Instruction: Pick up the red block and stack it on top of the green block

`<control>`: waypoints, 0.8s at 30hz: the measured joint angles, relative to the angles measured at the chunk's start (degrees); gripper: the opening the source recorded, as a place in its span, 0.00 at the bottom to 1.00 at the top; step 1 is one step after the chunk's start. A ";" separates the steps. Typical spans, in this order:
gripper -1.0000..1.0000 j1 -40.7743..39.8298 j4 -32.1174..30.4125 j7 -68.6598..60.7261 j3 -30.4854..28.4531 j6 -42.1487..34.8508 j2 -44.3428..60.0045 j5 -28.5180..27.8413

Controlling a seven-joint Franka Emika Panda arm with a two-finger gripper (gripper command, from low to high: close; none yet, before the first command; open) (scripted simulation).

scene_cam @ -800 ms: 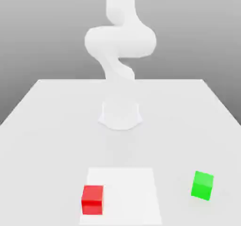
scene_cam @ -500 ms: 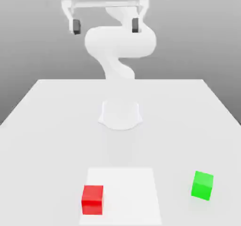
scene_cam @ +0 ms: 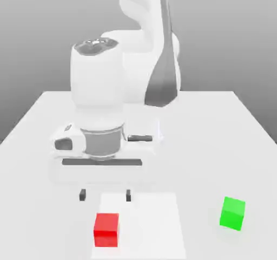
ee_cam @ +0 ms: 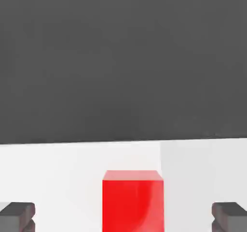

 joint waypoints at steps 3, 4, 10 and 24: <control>0.50 -0.84 0.64 -1.31 1.10 4.91 6.23 1.62; 0.50 -1.25 0.94 -1.78 1.63 6.63 8.31 2.22; 0.00 -1.62 1.17 -1.99 2.07 7.90 9.88 2.56; 0.00 10.44 -1.33 -3.63 11.40 -3.69 -4.22 -2.76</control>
